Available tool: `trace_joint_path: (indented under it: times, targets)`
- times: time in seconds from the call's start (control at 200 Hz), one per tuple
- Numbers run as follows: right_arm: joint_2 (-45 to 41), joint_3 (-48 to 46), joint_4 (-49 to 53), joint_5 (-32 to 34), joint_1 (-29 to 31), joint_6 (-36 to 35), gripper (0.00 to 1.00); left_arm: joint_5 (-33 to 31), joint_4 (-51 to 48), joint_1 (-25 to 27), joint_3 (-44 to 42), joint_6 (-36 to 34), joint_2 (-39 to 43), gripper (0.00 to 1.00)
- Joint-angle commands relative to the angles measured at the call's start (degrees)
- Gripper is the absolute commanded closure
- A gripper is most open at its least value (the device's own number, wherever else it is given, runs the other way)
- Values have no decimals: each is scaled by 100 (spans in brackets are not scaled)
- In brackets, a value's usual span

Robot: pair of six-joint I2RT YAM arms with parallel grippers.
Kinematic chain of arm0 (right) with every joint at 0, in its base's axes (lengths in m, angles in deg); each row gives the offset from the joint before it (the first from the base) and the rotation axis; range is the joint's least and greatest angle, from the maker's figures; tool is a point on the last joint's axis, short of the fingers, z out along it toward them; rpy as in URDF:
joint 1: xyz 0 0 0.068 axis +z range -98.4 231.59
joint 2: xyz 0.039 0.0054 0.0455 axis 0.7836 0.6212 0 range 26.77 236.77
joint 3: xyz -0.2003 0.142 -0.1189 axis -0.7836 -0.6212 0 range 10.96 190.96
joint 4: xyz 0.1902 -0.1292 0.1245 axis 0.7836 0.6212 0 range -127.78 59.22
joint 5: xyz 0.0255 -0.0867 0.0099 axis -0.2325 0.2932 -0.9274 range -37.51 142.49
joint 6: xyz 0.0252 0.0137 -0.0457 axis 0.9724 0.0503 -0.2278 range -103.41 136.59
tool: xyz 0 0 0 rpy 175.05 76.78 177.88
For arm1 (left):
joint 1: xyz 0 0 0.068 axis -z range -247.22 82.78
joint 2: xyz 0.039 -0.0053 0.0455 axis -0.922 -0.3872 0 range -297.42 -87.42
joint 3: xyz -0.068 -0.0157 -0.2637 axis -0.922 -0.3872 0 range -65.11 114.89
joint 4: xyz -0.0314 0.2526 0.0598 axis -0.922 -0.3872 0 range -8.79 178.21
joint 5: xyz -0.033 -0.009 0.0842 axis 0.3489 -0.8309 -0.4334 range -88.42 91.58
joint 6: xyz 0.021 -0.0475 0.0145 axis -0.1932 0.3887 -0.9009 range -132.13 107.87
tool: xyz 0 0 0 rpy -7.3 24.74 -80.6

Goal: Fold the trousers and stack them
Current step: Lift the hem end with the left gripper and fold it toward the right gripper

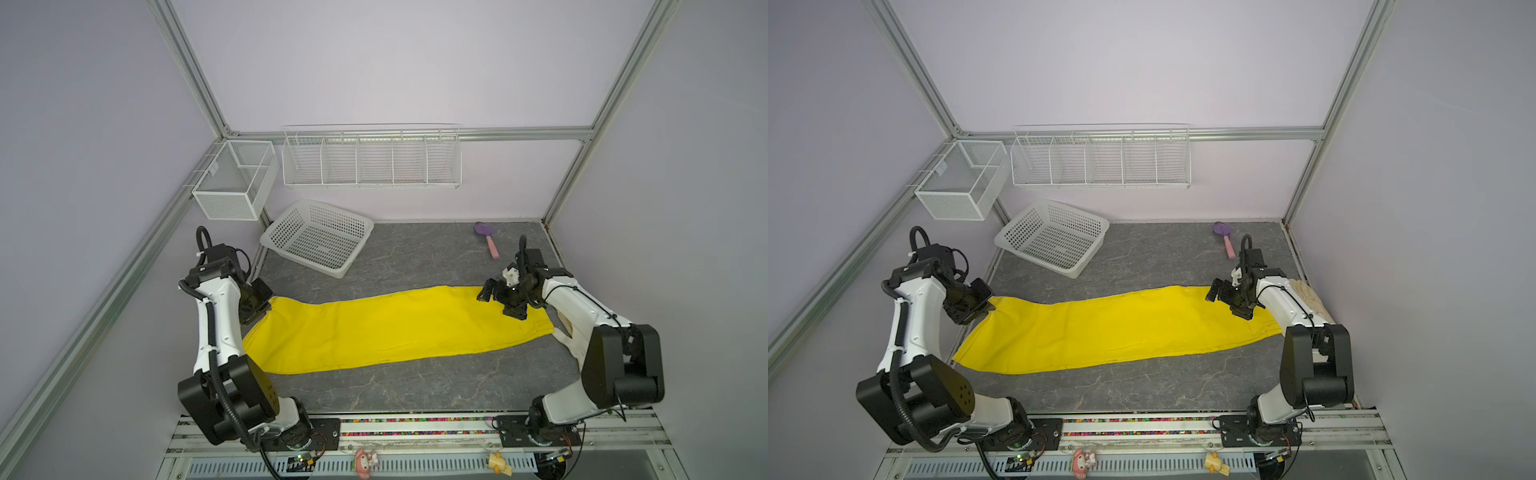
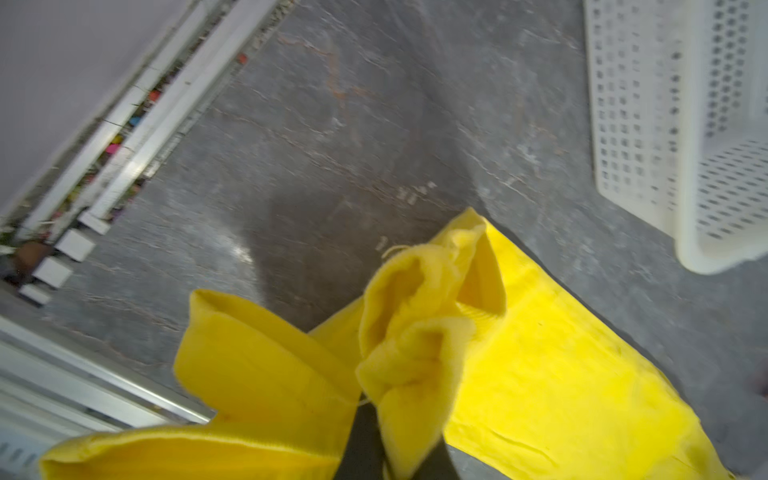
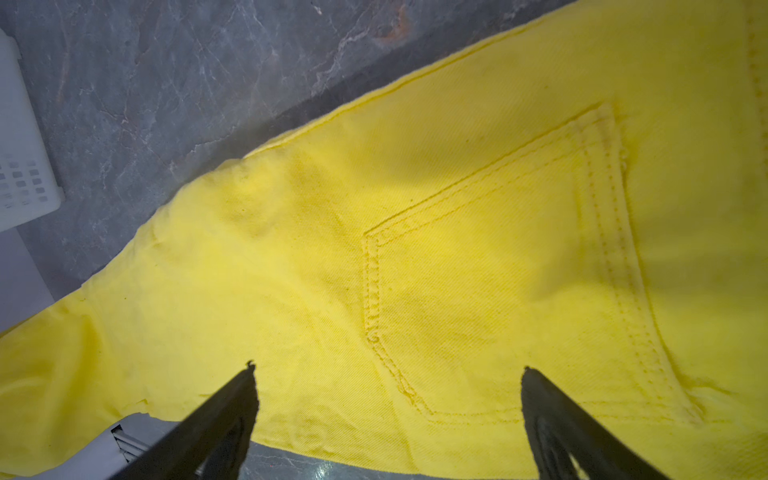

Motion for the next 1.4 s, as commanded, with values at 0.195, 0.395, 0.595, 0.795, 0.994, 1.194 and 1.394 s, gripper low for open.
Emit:
trace_joint_path:
  times: [0.195, 0.395, 0.595, 0.795, 0.994, 1.194, 1.394]
  targets:
    - [-128, -153, -259, -72, 31, -157, 1, 743, 1093, 2200, -551, 3174, 988, 100]
    - [-178, -326, -449, -147, 26, -96, 1, -84, 2311, 3685, -720, 5199, 1004, 100]
    - [-254, -457, -514, -167, -21, -104, 1, -271, 3145, 4647, -498, 5947, 86, 100]
    - [-324, -591, -563, -216, -132, -126, 1, -311, 3345, 5176, 331, 5967, -1043, 100]
    - [-363, -670, -609, -269, -233, -151, 1, -44, 3550, 5519, 854, 5927, -1969, 100]
    - [-360, -735, -642, -326, -361, -201, 1, 146, 3236, 5843, 1615, 5633, -2615, 100]
    - [-335, -762, -655, -357, -374, -207, 1, 511, 3489, 5953, 1785, 5478, -3200, 100]
